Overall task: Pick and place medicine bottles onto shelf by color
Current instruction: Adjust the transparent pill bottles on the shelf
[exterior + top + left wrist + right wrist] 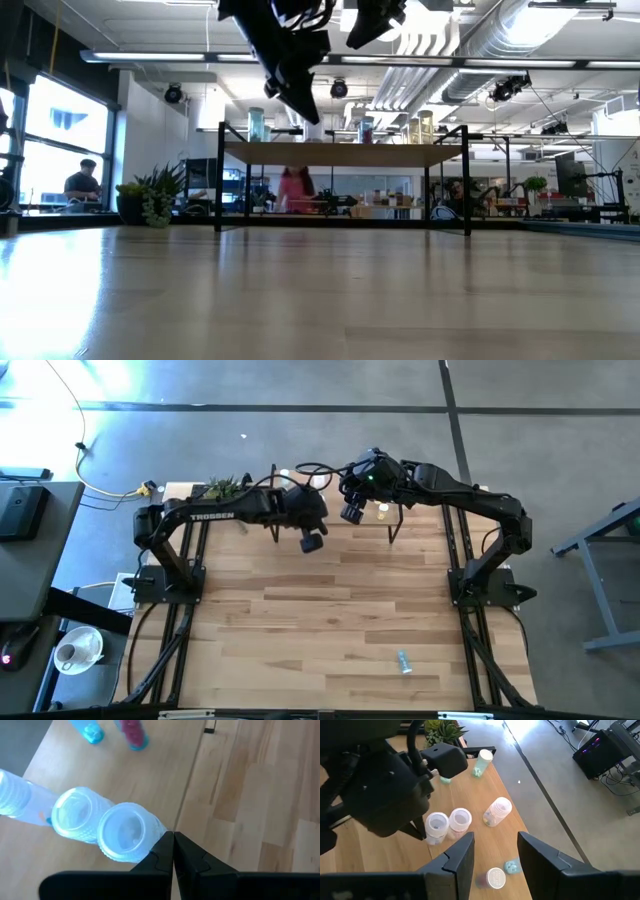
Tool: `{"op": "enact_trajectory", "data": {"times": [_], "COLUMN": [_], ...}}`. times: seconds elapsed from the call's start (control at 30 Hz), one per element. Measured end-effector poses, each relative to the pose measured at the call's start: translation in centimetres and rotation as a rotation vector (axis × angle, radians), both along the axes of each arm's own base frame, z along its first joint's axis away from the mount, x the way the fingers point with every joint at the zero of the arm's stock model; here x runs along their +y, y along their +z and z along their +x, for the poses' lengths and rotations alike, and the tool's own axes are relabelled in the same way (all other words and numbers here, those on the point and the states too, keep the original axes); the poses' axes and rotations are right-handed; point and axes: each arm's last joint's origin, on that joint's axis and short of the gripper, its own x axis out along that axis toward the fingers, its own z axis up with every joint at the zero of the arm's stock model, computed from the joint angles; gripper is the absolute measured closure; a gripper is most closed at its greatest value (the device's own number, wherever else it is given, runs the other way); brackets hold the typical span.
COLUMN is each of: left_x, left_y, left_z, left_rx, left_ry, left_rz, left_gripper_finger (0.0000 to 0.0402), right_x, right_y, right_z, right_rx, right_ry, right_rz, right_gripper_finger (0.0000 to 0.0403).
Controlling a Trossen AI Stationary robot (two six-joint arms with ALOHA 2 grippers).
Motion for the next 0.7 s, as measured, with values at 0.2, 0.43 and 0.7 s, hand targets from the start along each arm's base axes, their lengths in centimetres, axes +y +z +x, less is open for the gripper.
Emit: {"op": "enact_trajectory", "data": {"times": [0.2, 0.43, 0.7], "left_x": [0.43, 0.55, 0.79], "left_y": [0.00, -0.01, -0.06], "left_z": [-0.18, -0.12, -0.04], "left_rx": [0.000, -0.007, -0.016], "left_ry": [0.014, 0.016, 0.022], "left_rz": [0.002, 0.004, 0.010], "left_gripper_finger": [0.0401, 0.0402, 0.0401], "right_x": [0.00, 0.01, 0.01], "right_y": [0.00, 0.00, 0.00], "right_z": [0.00, 0.00, 0.00], "right_rx": [0.000, 0.000, 0.001], "right_ry": [0.001, 0.001, 0.001], "right_rz": [-0.001, 0.000, -0.001], "right_gripper_finger": [0.0261, 0.0261, 0.0261]}}
